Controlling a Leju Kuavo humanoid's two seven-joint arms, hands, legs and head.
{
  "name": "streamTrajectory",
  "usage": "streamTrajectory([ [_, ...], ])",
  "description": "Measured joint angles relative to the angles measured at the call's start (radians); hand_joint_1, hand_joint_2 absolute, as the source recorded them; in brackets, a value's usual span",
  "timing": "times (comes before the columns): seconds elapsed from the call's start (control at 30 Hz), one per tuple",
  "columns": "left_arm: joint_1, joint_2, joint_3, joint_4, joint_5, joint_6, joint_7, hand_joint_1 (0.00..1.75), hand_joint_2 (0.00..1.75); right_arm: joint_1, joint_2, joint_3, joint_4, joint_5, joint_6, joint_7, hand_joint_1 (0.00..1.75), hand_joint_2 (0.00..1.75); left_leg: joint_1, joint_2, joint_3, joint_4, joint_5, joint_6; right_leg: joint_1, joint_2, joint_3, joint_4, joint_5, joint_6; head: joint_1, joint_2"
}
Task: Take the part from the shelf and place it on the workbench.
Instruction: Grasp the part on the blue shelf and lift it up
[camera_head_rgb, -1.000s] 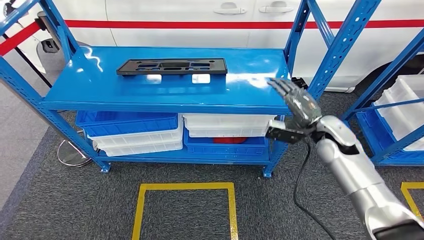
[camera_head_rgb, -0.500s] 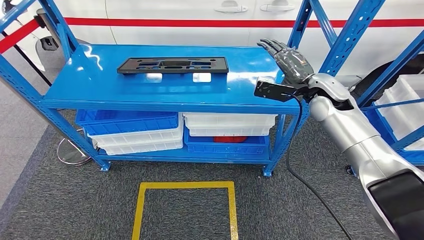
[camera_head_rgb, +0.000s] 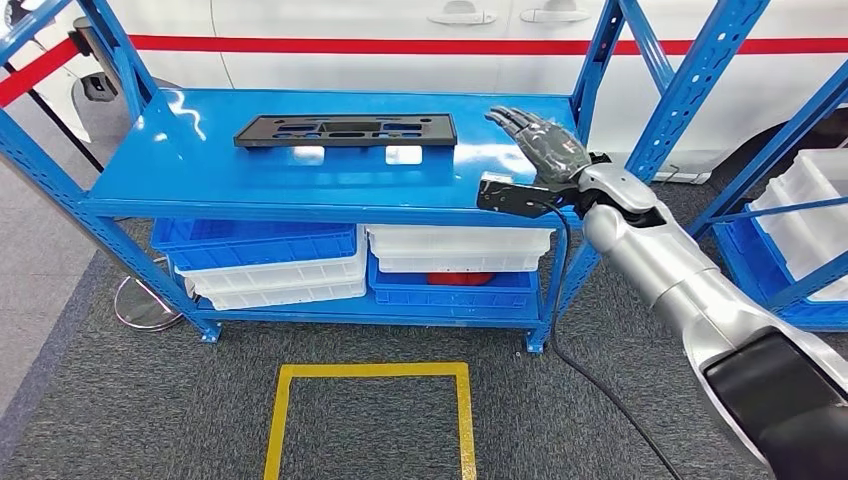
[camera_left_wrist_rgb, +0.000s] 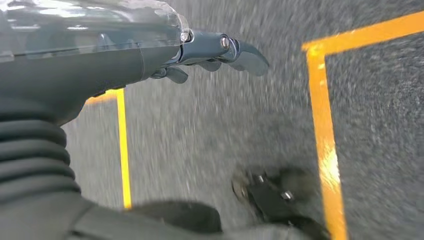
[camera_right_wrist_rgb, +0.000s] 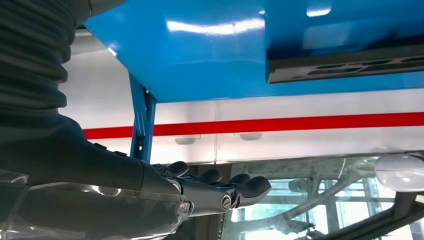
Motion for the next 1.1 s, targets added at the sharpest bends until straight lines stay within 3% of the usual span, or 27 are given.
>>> streamTrajectory([
  [0.33,0.003,-0.005,0.252,0.000,0.282,-0.121,-0.037,0.00,0.00,-0.024,0.009,0.009,0.030,-0.007,0.031,0.009,0.00,1.75,-0.002,0.000,-0.006,0.008,-0.002,0.005,-0.003,0.000,-0.002,-0.001,0.003,0.005,0.000,0.000],
  [0.43,0.005,-0.006,0.332,0.000,0.334,-0.141,-0.035,0.00,0.00,-0.024,0.010,0.009,0.040,-0.007,0.033,0.009,0.00,1.75,-0.003,0.000,-0.010,0.010,-0.002,0.012,-0.005,0.001,-0.002,-0.004,0.006,0.012,0.000,0.000],
  [0.57,0.003,-0.008,0.372,0.000,0.327,-0.143,-0.035,0.00,0.00,-0.029,0.019,0.014,0.055,0.000,0.039,0.009,0.00,1.75,0.001,0.003,-0.004,-0.004,0.002,0.029,-0.003,-0.005,-0.007,0.015,0.012,0.025,0.000,0.000],
  [0.63,0.002,-0.010,0.379,0.000,0.319,-0.139,-0.033,0.00,0.00,-0.042,0.029,0.019,0.066,0.001,0.040,0.008,0.00,1.75,0.003,0.006,0.002,-0.009,0.007,0.034,-0.002,-0.016,-0.032,0.060,-0.016,0.025,0.000,0.000],
  [0.73,0.002,-0.012,0.386,0.000,0.311,-0.133,-0.028,0.00,0.00,-0.063,0.050,0.026,0.090,0.001,0.037,0.002,0.00,1.75,0.002,0.009,0.001,-0.009,0.004,0.037,0.000,-0.021,-0.123,0.231,-0.093,0.023,0.000,0.000],
  [0.77,0.003,-0.013,0.390,0.000,0.312,-0.134,-0.027,0.00,0.00,-0.064,0.058,0.029,0.100,0.001,0.035,-0.001,0.00,1.75,0.001,0.010,0.003,-0.009,0.000,0.036,0.000,-0.022,-0.147,0.268,-0.098,0.022,0.000,0.000],
  [0.8,0.005,-0.013,0.394,0.000,0.315,-0.137,-0.029,0.00,0.00,-0.065,0.067,0.032,0.111,0.001,0.034,-0.004,0.00,1.75,0.001,0.010,0.008,-0.009,-0.005,0.035,0.000,-0.023,-0.156,0.271,-0.083,0.019,0.000,0.000],
  [0.83,0.006,-0.014,0.398,0.000,0.319,-0.142,-0.031,0.00,0.00,-0.066,0.075,0.035,0.120,0.000,0.033,-0.005,0.00,1.75,0.001,0.010,0.015,-0.009,-0.011,0.033,0.001,-0.024,-0.147,0.235,-0.048,0.015,0.000,0.000],
  [0.9,0.010,-0.017,0.405,0.000,0.329,-0.150,-0.037,0.00,0.00,-0.072,0.089,0.042,0.138,0.000,0.033,-0.006,0.00,1.75,0.000,0.011,0.034,-0.010,-0.024,0.028,0.007,-0.032,-0.098,0.107,0.032,0.002,0.000,0.000],
  [0.93,0.010,-0.019,0.409,0.000,0.333,-0.152,-0.039,0.00,0.00,-0.077,0.094,0.044,0.147,-0.001,0.033,-0.007,0.00,1.75,0.000,0.012,0.039,-0.010,-0.030,0.024,0.013,-0.036,-0.077,0.048,0.045,-0.004,0.000,0.000],
  [1.0,0.013,-0.021,0.417,0.000,0.340,-0.153,-0.041,0.00,0.00,-0.086,0.102,0.047,0.164,-0.004,0.033,-0.007,0.00,1.75,0.000,0.015,0.047,-0.012,-0.037,0.012,0.022,-0.040,-0.058,-0.001,0.037,-0.016,0.000,0.000],
  [1.07,0.016,-0.021,0.423,0.000,0.342,-0.154,-0.042,0.00,0.00,-0.090,0.108,0.050,0.175,-0.008,0.029,-0.008,0.00,1.75,0.000,0.018,0.051,0.001,-0.037,0.000,0.019,-0.035,-0.037,-0.018,0.034,-0.027,0.000,0.000],
  [1.1,0.016,-0.021,0.426,0.000,0.343,-0.154,-0.041,0.00,0.00,-0.092,0.111,0.051,0.178,-0.009,0.027,-0.009,0.00,1.75,0.000,0.016,0.042,0.033,-0.027,-0.006,0.015,-0.033,-0.021,-0.024,0.028,-0.032,0.000,0.000],
])
